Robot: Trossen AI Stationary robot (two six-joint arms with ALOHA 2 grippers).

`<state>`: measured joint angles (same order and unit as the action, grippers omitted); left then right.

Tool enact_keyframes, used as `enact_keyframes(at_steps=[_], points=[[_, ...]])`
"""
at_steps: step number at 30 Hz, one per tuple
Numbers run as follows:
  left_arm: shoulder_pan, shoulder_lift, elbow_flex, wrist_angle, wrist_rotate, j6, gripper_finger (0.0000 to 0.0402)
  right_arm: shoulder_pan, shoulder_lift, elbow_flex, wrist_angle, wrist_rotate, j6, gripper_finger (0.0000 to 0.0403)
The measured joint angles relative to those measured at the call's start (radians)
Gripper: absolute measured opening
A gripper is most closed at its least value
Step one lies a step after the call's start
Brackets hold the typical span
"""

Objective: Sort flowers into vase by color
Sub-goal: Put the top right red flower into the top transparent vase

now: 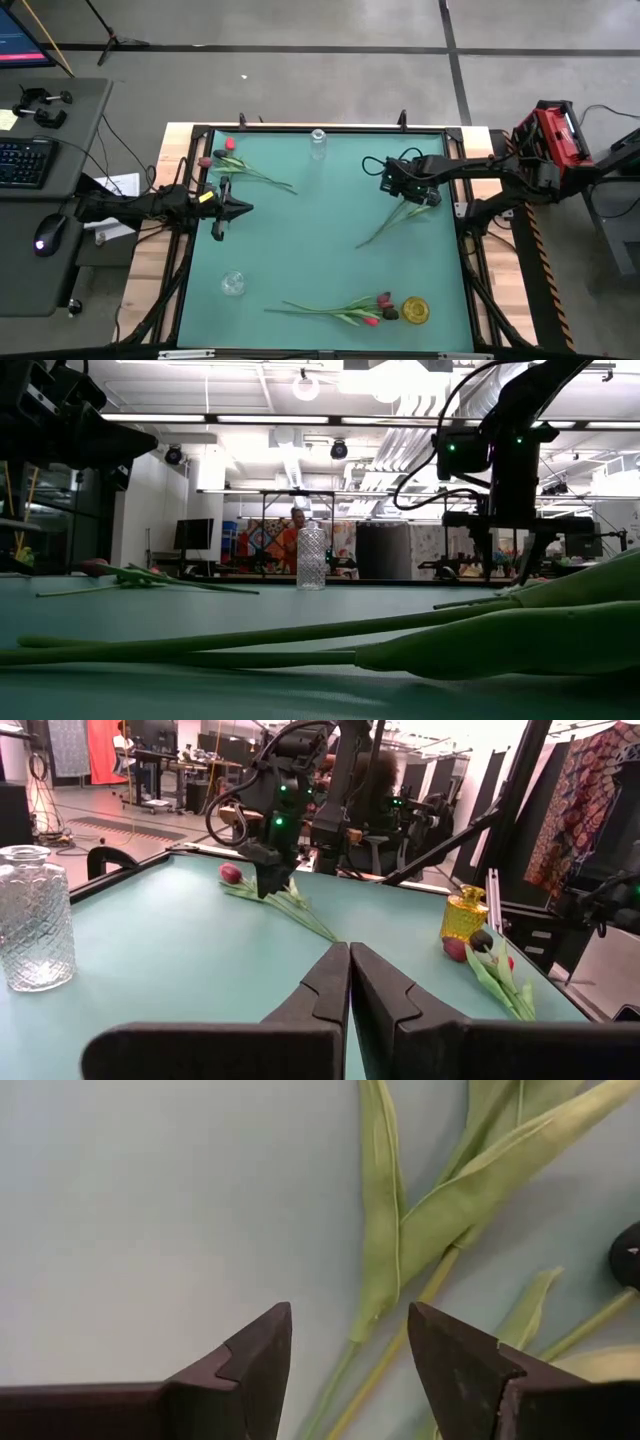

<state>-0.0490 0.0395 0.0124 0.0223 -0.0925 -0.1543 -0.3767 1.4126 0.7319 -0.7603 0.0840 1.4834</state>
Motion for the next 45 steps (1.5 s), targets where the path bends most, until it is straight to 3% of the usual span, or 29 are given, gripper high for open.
enact_keyframes(at_steps=[11,26,30,35,40,45], points=[[0.000,0.000,0.000,0.000,0.000,0.000,0.0000,-0.003,0.014,0.000,0.007,0.028,0.021,0.0193],[0.000,0.000,0.000,0.000,0.000,0.000,0.0000,-0.003,0.139,0.005,0.086,0.027,0.062,0.0190],[0.000,0.000,0.000,0.000,0.000,0.000,0.0000,-0.002,0.142,0.003,0.083,0.049,0.079,0.0144],[0.000,0.000,0.000,0.000,0.000,0.000,0.0000,-0.001,0.127,0.001,0.111,0.083,0.041,0.0017],[0.000,0.000,0.000,0.000,0.000,0.000,0.0000,0.000,0.016,-0.003,0.307,0.186,-0.092,0.0009],[0.000,0.000,0.000,0.000,0.000,0.000,0.0000,-0.005,-0.107,-0.002,0.578,0.271,-0.346,0.0004]])
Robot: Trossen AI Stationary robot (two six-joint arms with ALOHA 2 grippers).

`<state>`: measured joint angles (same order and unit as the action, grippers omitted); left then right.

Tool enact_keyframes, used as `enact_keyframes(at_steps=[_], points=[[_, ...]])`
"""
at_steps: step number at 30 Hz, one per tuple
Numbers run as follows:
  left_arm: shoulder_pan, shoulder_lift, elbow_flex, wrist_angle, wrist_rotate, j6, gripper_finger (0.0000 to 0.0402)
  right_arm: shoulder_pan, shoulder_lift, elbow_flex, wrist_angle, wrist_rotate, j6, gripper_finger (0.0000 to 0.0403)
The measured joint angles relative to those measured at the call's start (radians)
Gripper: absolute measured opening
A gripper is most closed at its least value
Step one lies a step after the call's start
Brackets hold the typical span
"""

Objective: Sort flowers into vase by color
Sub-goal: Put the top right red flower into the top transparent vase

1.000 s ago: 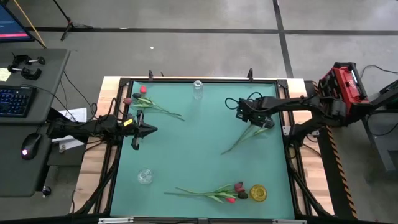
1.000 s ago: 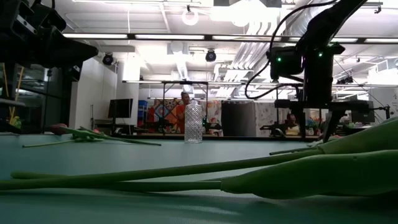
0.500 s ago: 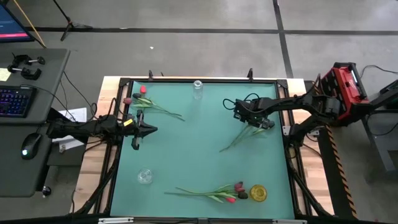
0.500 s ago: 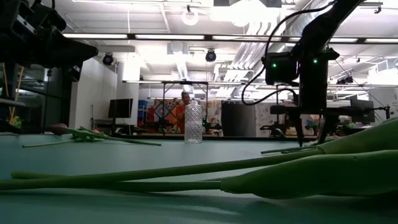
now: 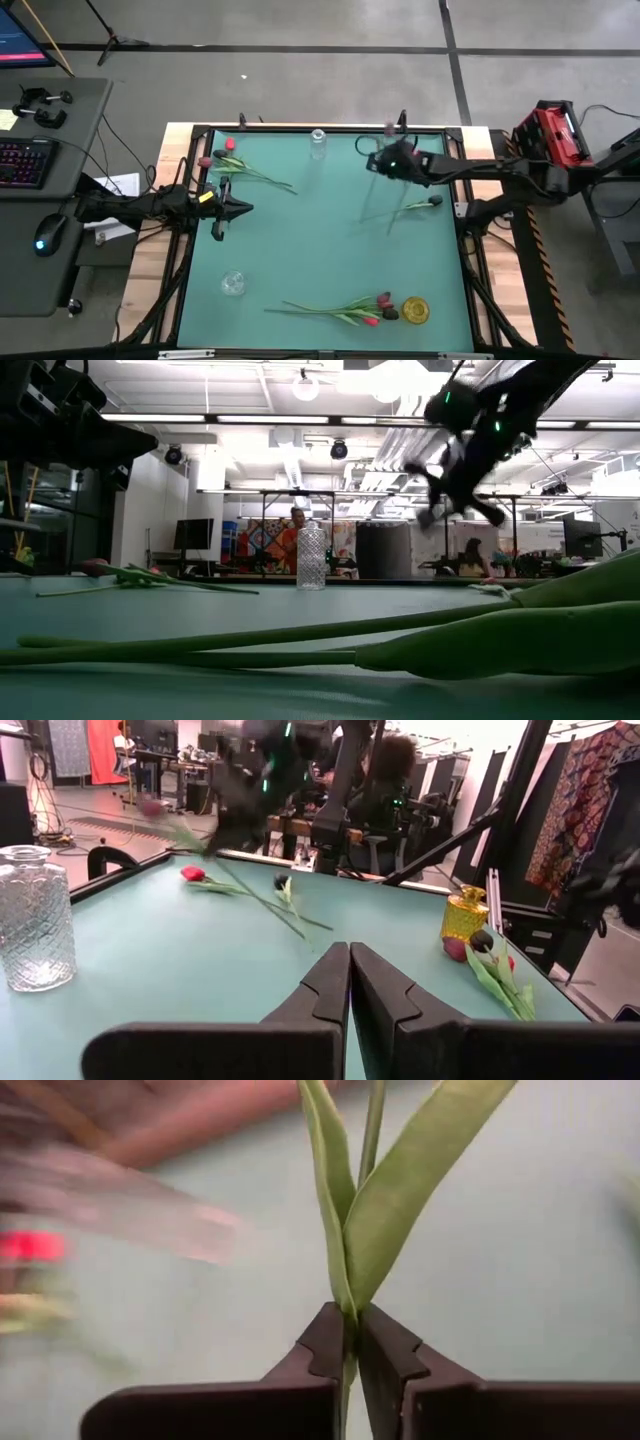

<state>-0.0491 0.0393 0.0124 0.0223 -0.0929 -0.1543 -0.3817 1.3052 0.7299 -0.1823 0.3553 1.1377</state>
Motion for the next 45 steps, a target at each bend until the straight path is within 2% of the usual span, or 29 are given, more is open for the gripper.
enact_keyframes(at_steps=[7,13,15,19,24,28,32,38,45], points=[[0.000,0.000,0.000,0.000,0.000,0.000,0.0000,-0.039,-0.100,0.002,0.461,0.007,-0.465,0.0002],[0.000,0.000,0.000,0.000,0.000,0.000,0.0000,-0.055,-0.057,0.003,0.987,-0.068,-0.841,0.0001],[0.000,0.000,0.000,0.000,0.000,0.000,0.0000,-0.057,-0.027,0.024,1.049,-0.097,-0.881,0.0001],[0.000,0.000,0.000,0.000,0.000,0.000,0.0000,-0.064,0.065,0.134,0.993,-0.150,-0.896,0.0000],[0.000,0.000,0.000,0.000,0.001,0.000,0.0000,-0.077,0.220,0.326,0.894,-0.205,-1.039,0.0000],[0.000,0.000,0.000,0.000,0.000,0.000,0.0000,-0.110,0.322,0.471,0.754,-0.253,-1.044,0.0000],[0.000,0.000,0.000,0.000,0.001,0.000,0.0000,-0.132,0.403,0.577,0.686,-0.281,-1.049,0.0000],[0.000,0.000,0.000,0.000,0.000,0.000,0.0000,-0.149,0.469,0.666,0.621,-0.342,-1.053,0.0000],[0.000,0.000,0.000,0.000,0.000,0.000,0.0000,-0.149,0.475,0.672,0.536,-0.329,-1.120,0.0000]])
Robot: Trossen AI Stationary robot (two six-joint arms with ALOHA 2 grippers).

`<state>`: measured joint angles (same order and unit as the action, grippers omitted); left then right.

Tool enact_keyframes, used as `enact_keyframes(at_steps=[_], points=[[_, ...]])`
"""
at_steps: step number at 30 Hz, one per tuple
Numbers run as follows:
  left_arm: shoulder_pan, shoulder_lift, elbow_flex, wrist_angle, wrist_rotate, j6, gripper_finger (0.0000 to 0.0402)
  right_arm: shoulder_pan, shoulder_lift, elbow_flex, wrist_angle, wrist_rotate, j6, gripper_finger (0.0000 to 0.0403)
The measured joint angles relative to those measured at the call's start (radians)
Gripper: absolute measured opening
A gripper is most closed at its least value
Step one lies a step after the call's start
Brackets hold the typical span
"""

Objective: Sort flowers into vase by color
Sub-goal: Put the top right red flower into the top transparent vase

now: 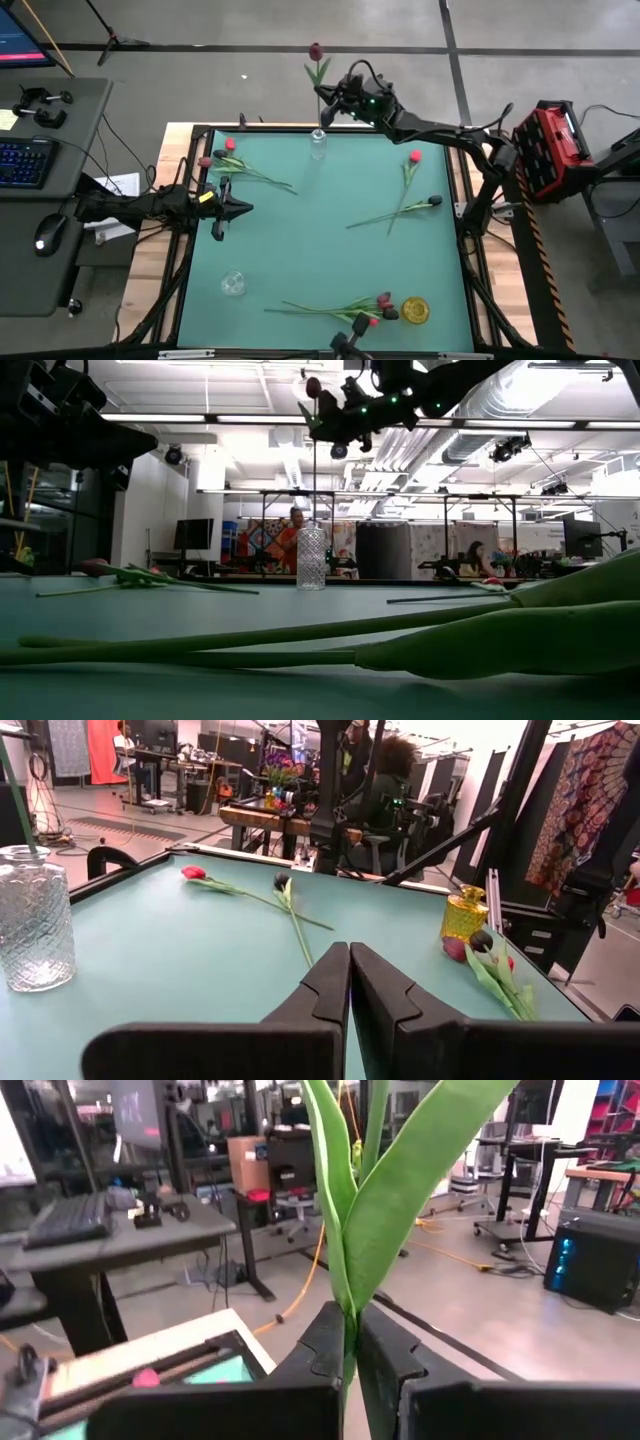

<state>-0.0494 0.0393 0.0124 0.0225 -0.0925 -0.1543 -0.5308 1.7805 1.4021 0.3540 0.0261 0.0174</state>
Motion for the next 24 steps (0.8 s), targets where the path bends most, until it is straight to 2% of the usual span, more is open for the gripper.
enact_keyframes(at_steps=[12,20,24], points=[[0.000,0.000,0.000,0.000,0.000,0.000,0.0000,0.008,0.000,0.000,-0.075,0.006,-0.015,0.0000],[0.000,0.000,0.000,0.000,0.000,0.000,0.0000,0.008,0.000,0.000,-0.103,0.005,0.063,0.0000],[0.000,0.000,0.000,0.000,0.000,0.000,0.0000,0.008,-0.011,0.000,-0.125,0.003,0.064,0.0021]])
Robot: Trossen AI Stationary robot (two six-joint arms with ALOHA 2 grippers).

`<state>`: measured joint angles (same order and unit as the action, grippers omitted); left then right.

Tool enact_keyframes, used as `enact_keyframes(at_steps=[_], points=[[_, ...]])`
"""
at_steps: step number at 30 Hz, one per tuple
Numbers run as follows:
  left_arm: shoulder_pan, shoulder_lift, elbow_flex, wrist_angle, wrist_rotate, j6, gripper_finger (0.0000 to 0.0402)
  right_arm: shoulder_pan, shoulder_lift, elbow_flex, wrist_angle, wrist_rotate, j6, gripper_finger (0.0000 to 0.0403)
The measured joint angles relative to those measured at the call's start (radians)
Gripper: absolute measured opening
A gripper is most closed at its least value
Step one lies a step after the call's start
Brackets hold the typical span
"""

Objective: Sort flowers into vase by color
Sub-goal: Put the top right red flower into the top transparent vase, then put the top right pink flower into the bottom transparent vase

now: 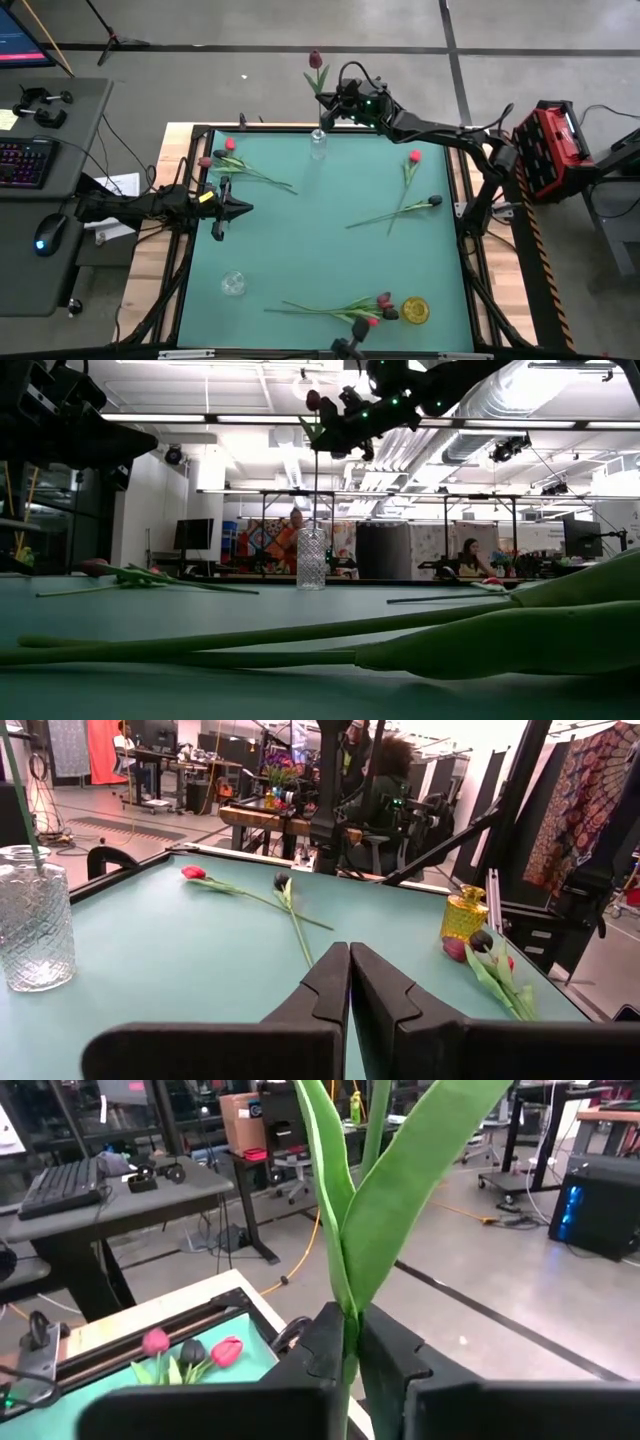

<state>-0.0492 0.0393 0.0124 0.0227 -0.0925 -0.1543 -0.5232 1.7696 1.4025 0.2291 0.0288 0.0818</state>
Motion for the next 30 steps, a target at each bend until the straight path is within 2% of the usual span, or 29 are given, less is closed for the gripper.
enact_keyframes(at_steps=[3,11,15,19,30], points=[[0.000,0.000,0.000,0.000,0.000,0.000,0.0000,0.002,-0.022,0.000,-0.039,-0.009,-0.001,0.0064],[0.000,0.000,0.000,0.000,0.000,0.000,0.0000,0.011,-0.058,0.000,-0.186,-0.042,0.004,0.0217],[0.000,0.000,0.000,0.000,0.000,0.000,0.0000,0.014,-0.073,0.000,-0.264,-0.038,-0.053,0.0269],[0.000,0.000,0.000,0.000,0.000,0.000,0.0000,0.004,-0.116,0.000,-0.361,-0.020,-0.061,0.0291],[0.000,0.000,0.000,0.000,0.000,0.000,0.0000,-0.033,-0.240,0.000,-0.768,-0.027,-0.061,0.0293]])
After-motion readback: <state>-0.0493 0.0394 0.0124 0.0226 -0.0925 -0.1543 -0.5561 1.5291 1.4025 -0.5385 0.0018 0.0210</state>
